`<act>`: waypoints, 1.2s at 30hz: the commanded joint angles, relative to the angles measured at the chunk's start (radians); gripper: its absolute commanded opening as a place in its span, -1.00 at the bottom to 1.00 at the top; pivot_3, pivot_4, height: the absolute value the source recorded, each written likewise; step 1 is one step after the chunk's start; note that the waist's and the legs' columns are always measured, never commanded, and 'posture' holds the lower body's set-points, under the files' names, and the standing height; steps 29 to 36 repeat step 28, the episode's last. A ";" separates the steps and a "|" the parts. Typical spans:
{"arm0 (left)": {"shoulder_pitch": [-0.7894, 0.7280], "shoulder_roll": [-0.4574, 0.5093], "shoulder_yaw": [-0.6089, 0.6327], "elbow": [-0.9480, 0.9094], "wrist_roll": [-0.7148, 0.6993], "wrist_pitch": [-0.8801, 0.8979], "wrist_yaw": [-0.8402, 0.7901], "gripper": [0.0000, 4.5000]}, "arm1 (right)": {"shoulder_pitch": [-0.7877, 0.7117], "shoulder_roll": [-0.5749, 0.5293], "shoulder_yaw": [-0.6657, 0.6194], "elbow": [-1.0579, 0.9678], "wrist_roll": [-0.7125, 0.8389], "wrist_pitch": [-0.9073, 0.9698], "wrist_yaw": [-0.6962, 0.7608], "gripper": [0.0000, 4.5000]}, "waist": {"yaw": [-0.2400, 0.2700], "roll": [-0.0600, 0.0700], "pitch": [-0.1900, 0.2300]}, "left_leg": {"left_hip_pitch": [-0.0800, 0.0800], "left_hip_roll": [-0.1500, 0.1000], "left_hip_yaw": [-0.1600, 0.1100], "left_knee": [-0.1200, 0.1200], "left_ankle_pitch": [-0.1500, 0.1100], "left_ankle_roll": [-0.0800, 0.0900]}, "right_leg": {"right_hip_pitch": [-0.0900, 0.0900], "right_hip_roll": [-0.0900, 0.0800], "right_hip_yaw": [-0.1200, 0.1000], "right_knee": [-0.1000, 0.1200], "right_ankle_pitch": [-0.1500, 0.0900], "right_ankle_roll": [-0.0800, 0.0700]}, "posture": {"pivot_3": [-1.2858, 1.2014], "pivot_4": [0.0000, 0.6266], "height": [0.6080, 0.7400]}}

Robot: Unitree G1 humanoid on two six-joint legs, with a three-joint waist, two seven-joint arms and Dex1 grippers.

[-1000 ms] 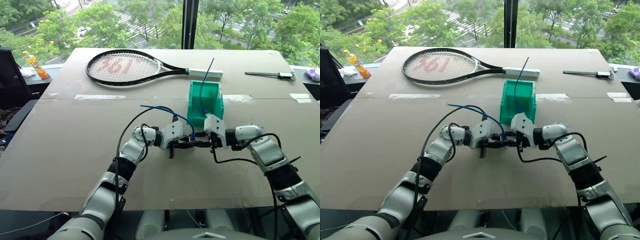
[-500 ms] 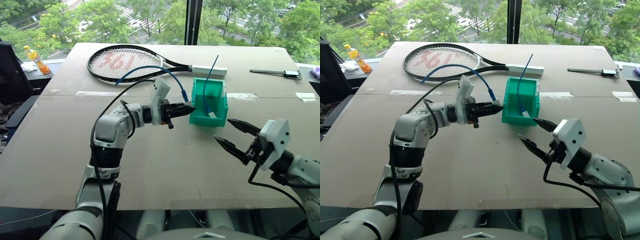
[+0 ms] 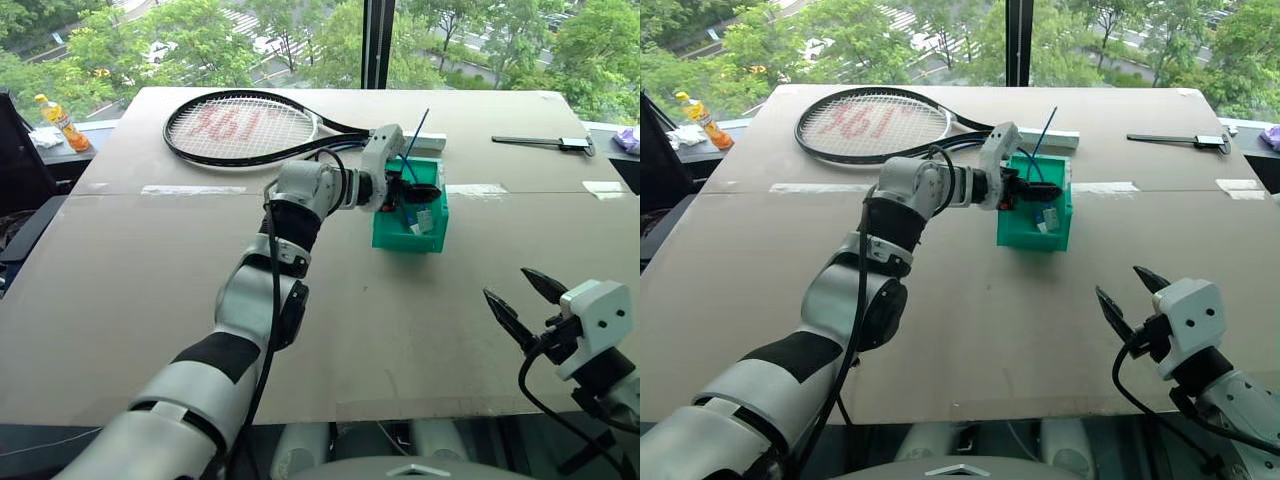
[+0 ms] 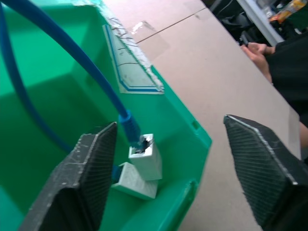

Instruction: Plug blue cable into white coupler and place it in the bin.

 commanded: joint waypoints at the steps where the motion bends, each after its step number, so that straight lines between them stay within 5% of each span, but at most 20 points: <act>1: -0.004 0.085 0.004 -0.154 -0.038 0.103 -0.079 0.96 | 0.009 0.001 0.006 -0.044 -0.016 -0.030 -0.019 0.37 | -0.004 0.000 0.000 | 0.000 0.000 0.001 0.000 0.000 0.000 | 0.000 0.000 0.001 0.000 0.000 0.000 | 0.03 -0.52 1.00; 4: 0.091 0.158 0.025 -0.412 -0.129 0.187 -0.148 0.96 | 0.007 -0.003 0.007 -0.021 -0.020 -0.039 -0.018 0.37 | -0.005 0.001 0.000 | 0.000 0.001 0.003 -0.001 0.000 0.000 | -0.001 -0.001 0.003 0.000 0.000 -0.001 | 0.03 -0.52 1.00; 7: 0.315 0.261 0.034 -0.729 -0.170 0.069 -0.233 0.96 | -0.027 -0.014 -0.005 0.044 -0.013 -0.053 -0.004 0.37 | -0.004 0.002 0.000 | 0.001 0.001 0.003 -0.001 0.000 -0.001 | -0.001 -0.002 0.004 0.000 0.001 -0.005 | 0.03 -0.52 1.00; 10: 0.510 0.322 0.024 -0.919 -0.116 -0.155 -0.258 0.96 | -0.055 -0.037 -0.010 0.114 -0.029 -0.084 0.017 0.37 | -0.008 0.002 0.001 | 0.003 0.000 0.006 -0.001 0.002 -0.006 | -0.001 -0.004 0.011 0.000 0.001 -0.008 | 0.03 -0.52 1.00; 17: 1.025 0.416 0.198 -1.231 -0.191 -0.242 -0.240 0.96 | -0.081 -0.108 -0.097 0.272 0.033 -0.164 0.143 0.37 | 0.006 0.001 0.001 | 0.003 0.000 0.005 -0.001 0.000 -0.001 | 0.000 -0.006 0.011 0.000 0.001 -0.008 | 0.03 -0.52 1.00; 25: 1.404 0.484 0.329 -1.285 -0.178 -0.389 -0.245 0.99 | -0.020 -0.191 -0.212 0.390 0.114 -0.228 0.314 0.48 | 0.017 0.003 0.002 | 0.004 0.000 0.004 0.000 0.000 -0.001 | 0.000 -0.007 0.009 0.000 -0.001 -0.005 | 0.03 -0.52 1.00; 28: 1.433 0.490 0.319 -1.260 -0.179 -0.432 -0.251 1.00 | -0.021 -0.201 -0.203 0.429 0.108 -0.254 0.338 0.97 | 0.017 0.002 0.001 | 0.004 0.000 0.004 0.001 0.000 0.000 | 0.001 -0.008 0.009 0.000 -0.001 -0.005 | 0.03 -0.52 1.00; 36: 1.433 0.490 0.319 -1.260 -0.179 -0.432 -0.251 1.00 | -0.021 -0.201 -0.203 0.429 0.108 -0.254 0.338 0.97 | 0.017 0.002 0.001 | 0.004 0.000 0.004 0.001 0.000 0.000 | 0.001 -0.008 0.009 0.000 -0.001 -0.005 | 0.03 -0.52 1.00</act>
